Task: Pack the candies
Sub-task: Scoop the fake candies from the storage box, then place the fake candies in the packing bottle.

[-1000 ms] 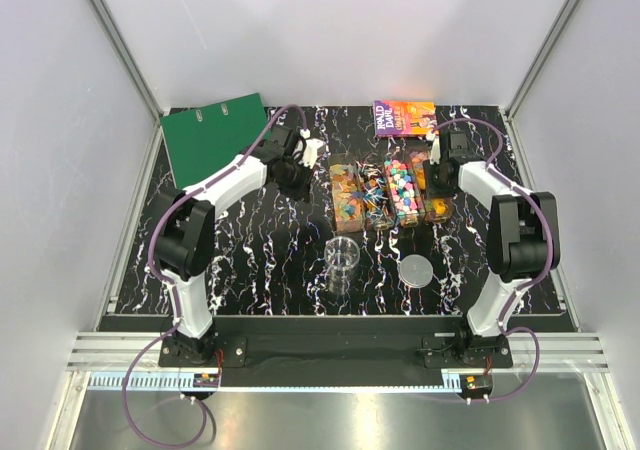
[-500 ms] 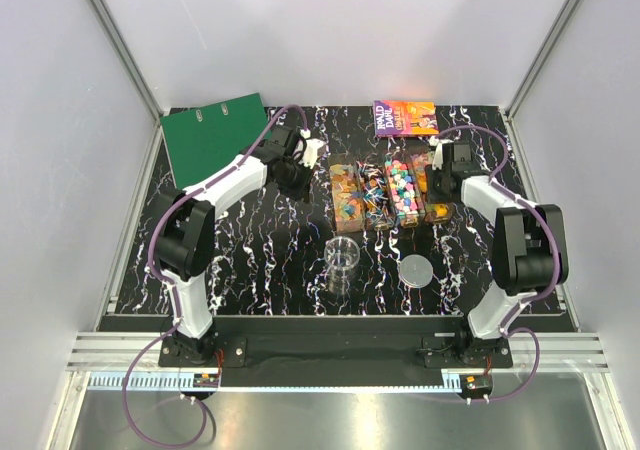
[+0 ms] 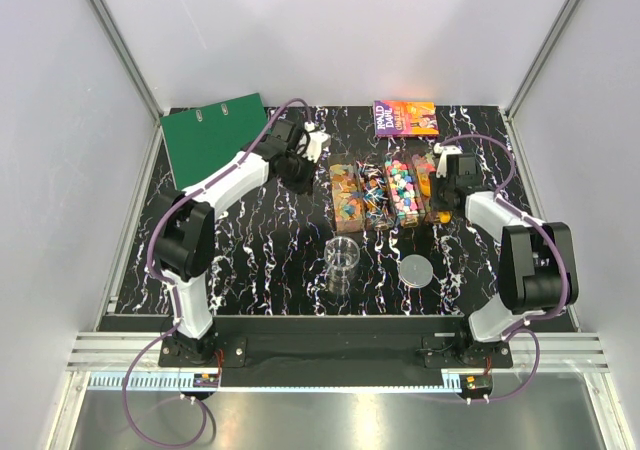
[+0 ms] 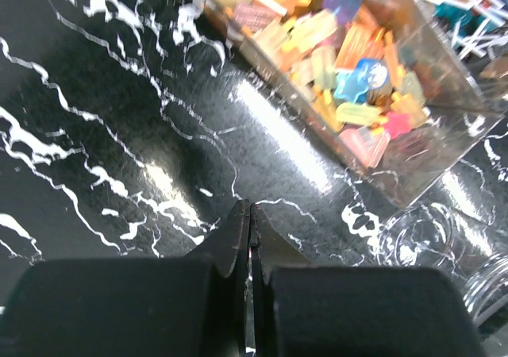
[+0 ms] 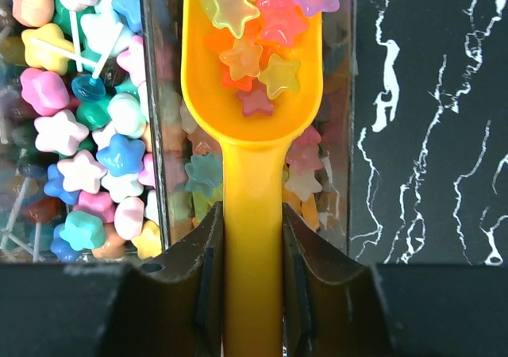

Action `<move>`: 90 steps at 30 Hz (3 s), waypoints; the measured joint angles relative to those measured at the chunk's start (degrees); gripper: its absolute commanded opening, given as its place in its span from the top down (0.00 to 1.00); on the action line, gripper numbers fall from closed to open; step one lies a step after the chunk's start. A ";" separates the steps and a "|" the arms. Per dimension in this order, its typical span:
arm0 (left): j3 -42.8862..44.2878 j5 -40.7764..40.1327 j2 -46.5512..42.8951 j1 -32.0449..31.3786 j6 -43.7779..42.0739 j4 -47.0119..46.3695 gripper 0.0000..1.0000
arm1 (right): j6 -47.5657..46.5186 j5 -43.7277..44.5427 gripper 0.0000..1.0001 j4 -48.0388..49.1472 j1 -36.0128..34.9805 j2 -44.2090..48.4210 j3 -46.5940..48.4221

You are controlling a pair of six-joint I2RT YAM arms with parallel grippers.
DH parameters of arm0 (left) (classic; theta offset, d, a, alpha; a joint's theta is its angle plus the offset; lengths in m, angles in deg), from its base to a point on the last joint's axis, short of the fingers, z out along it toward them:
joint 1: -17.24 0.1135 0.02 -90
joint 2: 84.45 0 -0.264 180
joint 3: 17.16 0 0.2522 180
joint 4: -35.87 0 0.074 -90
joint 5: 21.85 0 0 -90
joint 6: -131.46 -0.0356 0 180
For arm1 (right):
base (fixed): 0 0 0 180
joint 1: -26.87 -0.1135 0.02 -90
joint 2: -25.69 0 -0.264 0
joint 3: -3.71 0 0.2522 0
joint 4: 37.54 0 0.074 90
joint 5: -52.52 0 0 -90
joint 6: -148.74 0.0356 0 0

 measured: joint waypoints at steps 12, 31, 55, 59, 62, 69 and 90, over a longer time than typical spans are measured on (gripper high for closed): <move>0.98 -1.18 0.00 -3.17 -1.18 -0.07 1.00 | -1.36 0.72 1.00 1.60 0.02 3.13 -2.01; 1.27 -6.38 -0.35 -1.18 -6.38 0.92 1.00 | -1.60 -1.29 1.00 -0.63 -0.33 14.08 -1.97; 0.13 -7.04 -6.34 6.27 -6.03 1.70 1.00 | -25.22 -30.42 1.00 -30.84 -4.72 33.77 7.65; -3.26 -7.08 -8.85 10.32 -5.33 0.85 1.00 | -36.57 -33.83 1.00 -41.16 -5.60 34.75 11.41; -6.14 -7.15 -11.23 12.96 -4.57 -0.42 1.00 | -45.09 -34.86 1.00 -48.22 -5.88 35.30 11.52; -10.62 -7.10 -17.22 14.03 -3.41 -1.97 1.00 | -57.22 -33.97 1.00 -57.24 -10.34 35.30 11.23; -17.73 -6.64 -23.45 14.23 -0.28 -5.46 1.00 | -63.36 -24.63 1.00 -57.09 -20.33 24.87 11.23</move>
